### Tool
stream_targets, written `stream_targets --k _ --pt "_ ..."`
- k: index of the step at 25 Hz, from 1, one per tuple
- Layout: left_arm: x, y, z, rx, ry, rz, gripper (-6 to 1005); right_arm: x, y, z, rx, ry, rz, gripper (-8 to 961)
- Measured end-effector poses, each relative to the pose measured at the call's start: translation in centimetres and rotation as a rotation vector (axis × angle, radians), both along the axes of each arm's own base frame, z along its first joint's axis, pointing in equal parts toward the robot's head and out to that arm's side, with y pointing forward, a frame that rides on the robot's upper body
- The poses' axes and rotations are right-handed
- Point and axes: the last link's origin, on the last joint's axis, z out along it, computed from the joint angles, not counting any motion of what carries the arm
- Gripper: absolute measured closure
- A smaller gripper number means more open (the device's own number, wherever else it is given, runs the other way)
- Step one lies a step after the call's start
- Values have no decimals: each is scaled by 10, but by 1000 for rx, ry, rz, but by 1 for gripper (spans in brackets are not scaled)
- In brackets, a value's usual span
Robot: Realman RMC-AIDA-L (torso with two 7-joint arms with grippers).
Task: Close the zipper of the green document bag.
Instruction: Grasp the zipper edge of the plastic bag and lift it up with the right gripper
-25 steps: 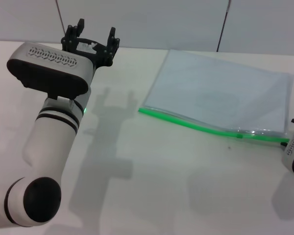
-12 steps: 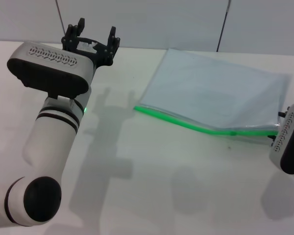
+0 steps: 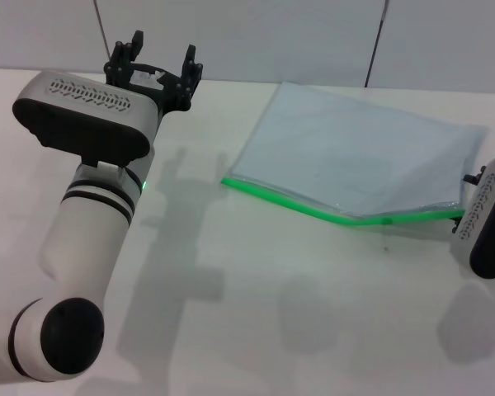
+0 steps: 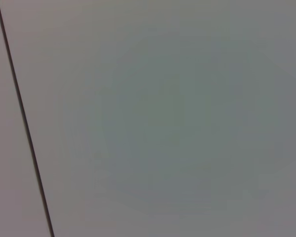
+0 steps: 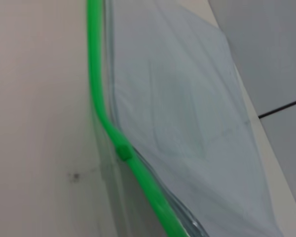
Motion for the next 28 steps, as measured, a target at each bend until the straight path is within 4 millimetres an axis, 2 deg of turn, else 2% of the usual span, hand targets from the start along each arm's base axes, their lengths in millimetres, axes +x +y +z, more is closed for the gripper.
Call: stream_targets --k 7,13,28 --pt "0 0 0 0 -2 1 276 2 3 6 22 10 -19 383" --pt "-3 0 0 -2 6 4 276 -1 3 1 -3 3 -23 384" --pt "-3 1 0 0 6 6 277 -20 5 3 -13 5 25 386"
